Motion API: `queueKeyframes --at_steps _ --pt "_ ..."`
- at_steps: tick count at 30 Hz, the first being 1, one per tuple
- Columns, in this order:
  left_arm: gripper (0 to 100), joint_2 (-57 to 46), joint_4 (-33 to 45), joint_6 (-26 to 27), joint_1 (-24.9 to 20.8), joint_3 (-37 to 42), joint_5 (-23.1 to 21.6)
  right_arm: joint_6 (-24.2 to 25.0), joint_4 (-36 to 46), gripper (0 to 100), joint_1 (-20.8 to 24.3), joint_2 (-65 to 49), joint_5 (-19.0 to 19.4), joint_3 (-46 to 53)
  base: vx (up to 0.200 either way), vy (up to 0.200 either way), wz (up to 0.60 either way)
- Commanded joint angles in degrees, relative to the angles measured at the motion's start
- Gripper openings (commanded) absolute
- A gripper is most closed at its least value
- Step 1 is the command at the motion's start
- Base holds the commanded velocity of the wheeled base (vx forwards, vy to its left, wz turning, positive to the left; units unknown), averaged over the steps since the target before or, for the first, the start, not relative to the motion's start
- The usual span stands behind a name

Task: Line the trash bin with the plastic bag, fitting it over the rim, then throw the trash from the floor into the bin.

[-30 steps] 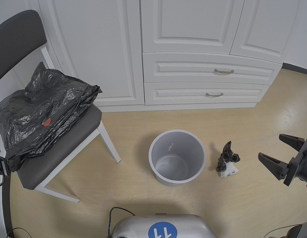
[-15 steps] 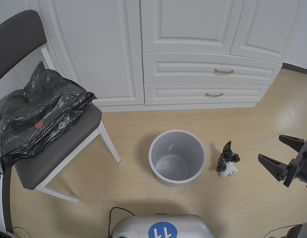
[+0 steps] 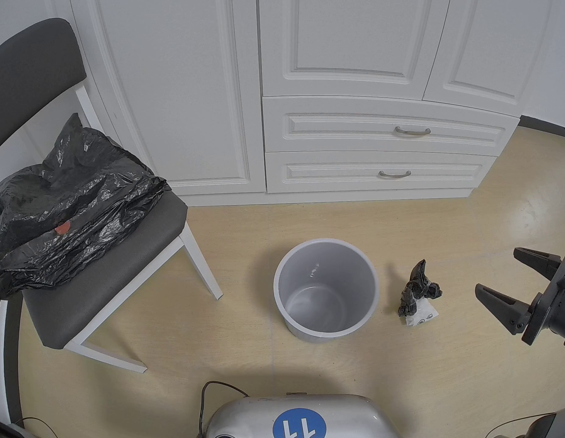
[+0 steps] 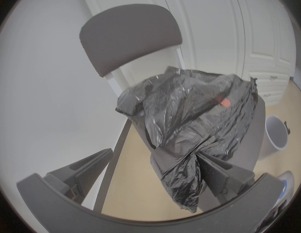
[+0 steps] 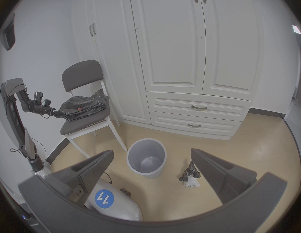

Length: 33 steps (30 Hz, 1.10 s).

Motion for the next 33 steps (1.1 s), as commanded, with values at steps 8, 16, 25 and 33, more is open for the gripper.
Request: queueKeyframes --at_steps 8,16,25,33 --pt "100 5.1 -3.0 -1.8 -1.8 0.8 -0.2 -0.7 0.1 100 0.1 -0.1 0.0 0.1 0.000 0.000 0.00" --pt "100 8.5 -3.1 -1.2 -1.8 1.4 -0.2 -1.3 0.0 100 0.1 -0.2 0.0 0.6 0.000 0.000 0.00" --pt "100 10.0 -3.0 4.7 -1.5 2.4 -0.2 -1.3 0.0 100 0.1 -0.2 0.0 0.6 0.000 0.000 0.00" --pt "100 11.4 -3.1 3.5 -1.5 0.4 -0.2 -1.3 0.0 100 0.1 -0.2 0.0 0.6 0.000 0.000 0.00"
